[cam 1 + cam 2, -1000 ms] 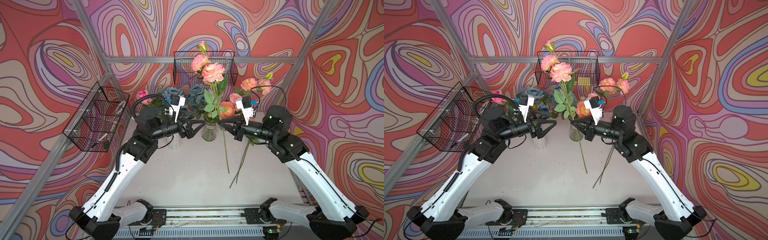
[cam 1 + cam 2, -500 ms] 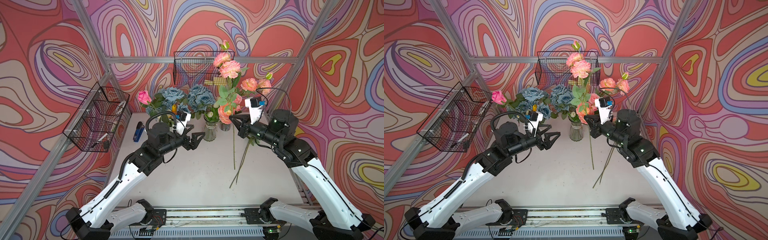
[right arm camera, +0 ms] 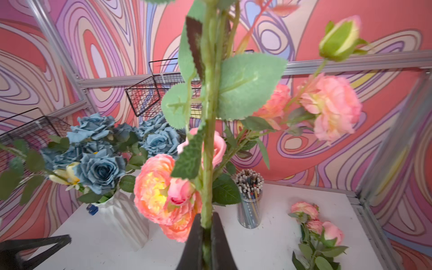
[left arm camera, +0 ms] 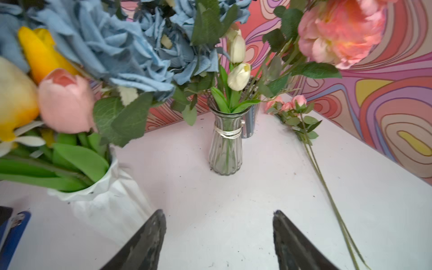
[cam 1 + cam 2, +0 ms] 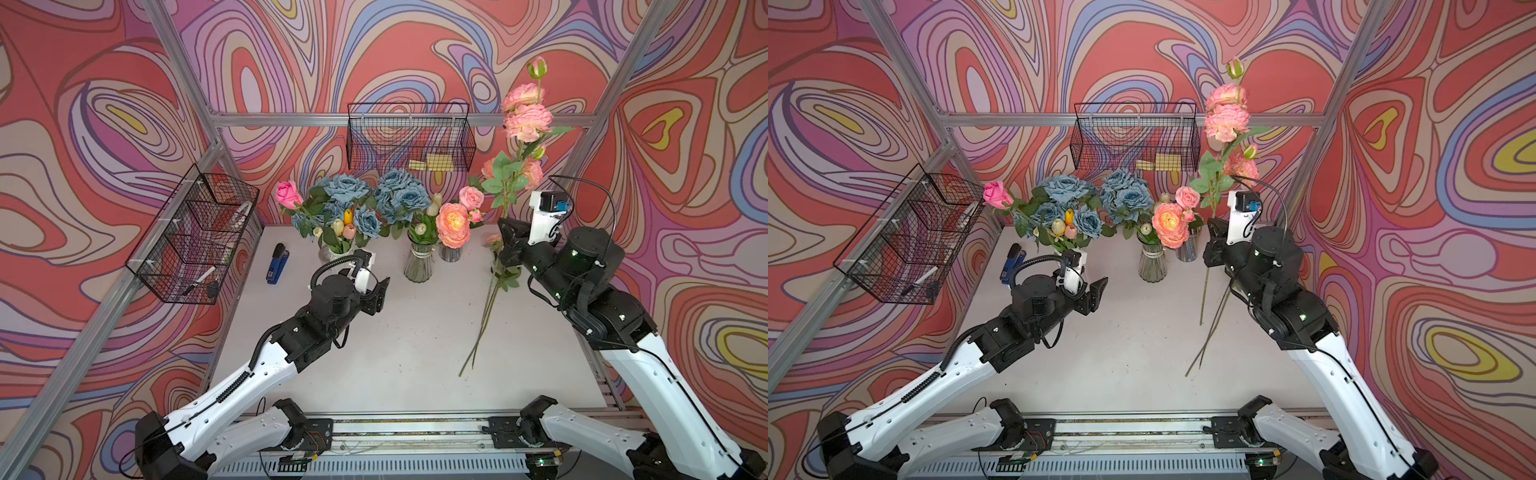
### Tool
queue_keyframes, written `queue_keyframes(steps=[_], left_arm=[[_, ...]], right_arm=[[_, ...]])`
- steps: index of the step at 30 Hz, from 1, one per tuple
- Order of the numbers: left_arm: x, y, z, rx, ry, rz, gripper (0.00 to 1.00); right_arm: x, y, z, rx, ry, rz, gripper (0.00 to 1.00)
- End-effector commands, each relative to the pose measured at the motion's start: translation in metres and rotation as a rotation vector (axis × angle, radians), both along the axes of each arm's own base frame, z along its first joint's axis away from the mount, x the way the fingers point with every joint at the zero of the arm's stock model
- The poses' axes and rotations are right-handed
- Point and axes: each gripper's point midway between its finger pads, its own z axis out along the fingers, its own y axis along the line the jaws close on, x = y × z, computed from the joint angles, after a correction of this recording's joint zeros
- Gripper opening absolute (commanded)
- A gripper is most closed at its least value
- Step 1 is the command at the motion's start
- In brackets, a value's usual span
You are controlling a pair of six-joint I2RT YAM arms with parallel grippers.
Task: Pick out pink flowers from the vase
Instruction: Place the flower at the center of the board.
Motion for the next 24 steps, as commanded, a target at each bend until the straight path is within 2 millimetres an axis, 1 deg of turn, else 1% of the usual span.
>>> queue_keyframes(steps=[1, 5, 10, 13, 16, 19, 24], left_arm=[[0.004, 0.017, 0.02, 0.001, -0.141, 0.087, 0.75], [0.004, 0.021, 0.015, -0.034, -0.205, 0.095, 0.82], [0.009, 0.02, 0.008, -0.052, -0.213, 0.081, 0.83], [0.013, 0.028, 0.007, -0.104, -0.227, 0.09, 0.84], [0.017, 0.043, 0.004, -0.175, -0.235, 0.114, 0.85], [0.019, 0.055, 0.003, -0.212, -0.238, 0.133, 0.82], [0.02, 0.055, 0.005, -0.205, -0.263, 0.107, 0.74]], right_arm=[[0.004, -0.024, -0.012, -0.044, 0.029, -0.147, 0.0], [0.01, -0.042, -0.023, -0.072, 0.065, -0.262, 0.0], [0.014, -0.058, -0.028, -0.088, 0.081, -0.341, 0.0], [0.017, -0.072, -0.034, -0.077, 0.102, -0.383, 0.0], [0.02, -0.09, -0.044, -0.028, 0.136, -0.408, 0.0], [0.025, -0.105, -0.062, 0.018, 0.182, -0.422, 0.0], [0.033, -0.117, -0.091, 0.061, 0.242, -0.438, 0.0]])
